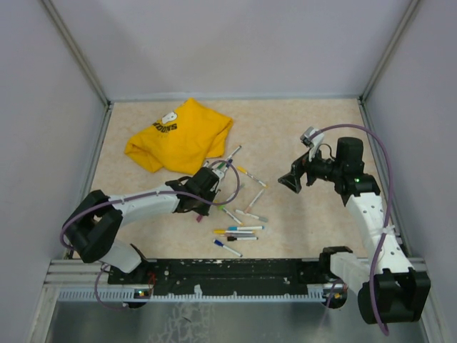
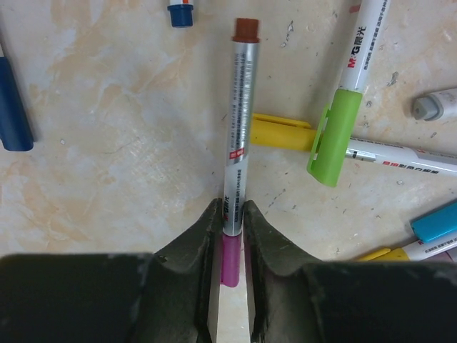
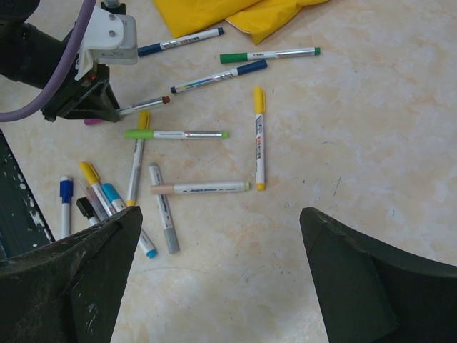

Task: Open the pen caps
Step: Pick up the pen from the center of the board.

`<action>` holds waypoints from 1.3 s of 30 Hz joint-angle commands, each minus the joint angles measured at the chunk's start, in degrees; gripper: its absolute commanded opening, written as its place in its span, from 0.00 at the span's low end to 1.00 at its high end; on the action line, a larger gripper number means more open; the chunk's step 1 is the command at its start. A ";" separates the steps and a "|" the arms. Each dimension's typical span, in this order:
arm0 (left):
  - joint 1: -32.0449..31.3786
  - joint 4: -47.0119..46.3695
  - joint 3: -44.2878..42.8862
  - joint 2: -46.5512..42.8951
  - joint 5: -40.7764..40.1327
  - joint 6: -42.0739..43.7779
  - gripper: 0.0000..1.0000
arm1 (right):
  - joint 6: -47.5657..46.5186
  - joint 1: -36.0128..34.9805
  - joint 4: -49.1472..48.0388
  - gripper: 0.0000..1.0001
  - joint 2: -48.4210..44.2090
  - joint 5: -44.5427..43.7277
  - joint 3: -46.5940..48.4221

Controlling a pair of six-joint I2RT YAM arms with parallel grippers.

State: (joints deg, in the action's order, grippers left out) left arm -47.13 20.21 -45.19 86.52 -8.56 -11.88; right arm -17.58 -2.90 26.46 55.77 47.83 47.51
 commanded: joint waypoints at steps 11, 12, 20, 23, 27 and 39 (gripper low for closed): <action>-0.19 -0.18 0.52 -3.86 -0.16 -0.33 0.01 | -2.62 -0.44 -0.89 0.89 -0.37 5.99 -0.15; -0.23 -0.54 0.58 -4.55 0.64 -0.34 0.00 | -2.94 -0.44 -1.22 0.88 -0.58 6.43 -0.48; -0.23 -11.75 4.29 -11.14 17.27 0.29 0.00 | -15.49 -1.01 0.97 0.76 -1.99 17.69 -3.68; -0.17 -19.05 5.28 -10.17 28.74 -0.73 0.00 | -24.59 -2.02 4.19 0.76 -2.54 19.02 -3.75; -0.23 -27.29 4.21 -5.81 43.88 -3.56 0.00 | -37.26 -4.74 8.38 0.77 -3.09 16.96 -3.35; -2.02 -34.04 -4.38 8.53 59.25 -6.46 0.00 | -63.63 -24.35 3.85 0.77 -5.35 -8.34 -10.50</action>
State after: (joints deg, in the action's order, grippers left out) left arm -47.88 -10.87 -45.76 92.40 44.45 -18.15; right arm -73.56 -21.10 36.38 52.38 51.16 39.38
